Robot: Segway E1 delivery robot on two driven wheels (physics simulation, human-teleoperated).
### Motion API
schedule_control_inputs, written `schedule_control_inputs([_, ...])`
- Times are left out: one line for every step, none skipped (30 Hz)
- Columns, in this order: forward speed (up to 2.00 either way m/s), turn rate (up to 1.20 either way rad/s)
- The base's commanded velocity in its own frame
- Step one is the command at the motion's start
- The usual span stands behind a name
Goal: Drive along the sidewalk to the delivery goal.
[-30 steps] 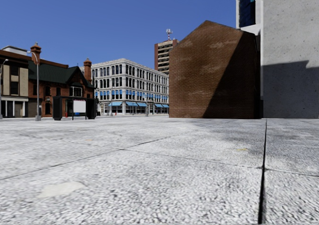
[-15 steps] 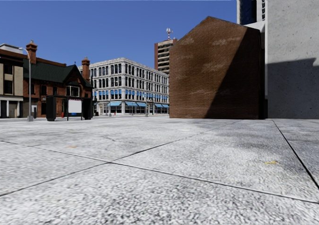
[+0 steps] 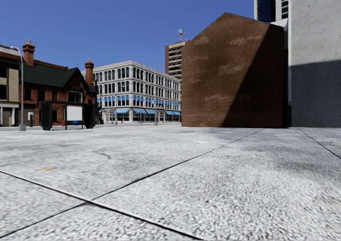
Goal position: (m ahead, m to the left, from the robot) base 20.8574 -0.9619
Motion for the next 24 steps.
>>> schedule_control_inputs([2.0, 0.0])
schedule_control_inputs([2.0, 0.0])
schedule_control_inputs([2.0, 0.0])
schedule_control_inputs([2.0, 0.0])
schedule_control_inputs([2.0, 0.0])
schedule_control_inputs([2.0, 0.0])
schedule_control_inputs([2.0, 0.0])
schedule_control_inputs([2.0, 0.0])
schedule_control_inputs([2.0, 0.0])
schedule_control_inputs([2.0, 0.0])
schedule_control_inputs([2.0, 0.0])
schedule_control_inputs([2.0, 0.0])
schedule_control_inputs([2.0, 0.0])
schedule_control_inputs([2.0, 0.0])
schedule_control_inputs([2.0, 0.0])
schedule_control_inputs([2.0, 0.0])
schedule_control_inputs([2.0, 0.0])
schedule_control_inputs([2.0, 0.0])
schedule_control_inputs([2.0, 0.0])
schedule_control_inputs([2.0, 0.0])
schedule_control_inputs([2.0, 0.0])
schedule_control_inputs([2.0, 0.0])
schedule_control_inputs([2.0, 0.0])
schedule_control_inputs([2.0, 0.0])
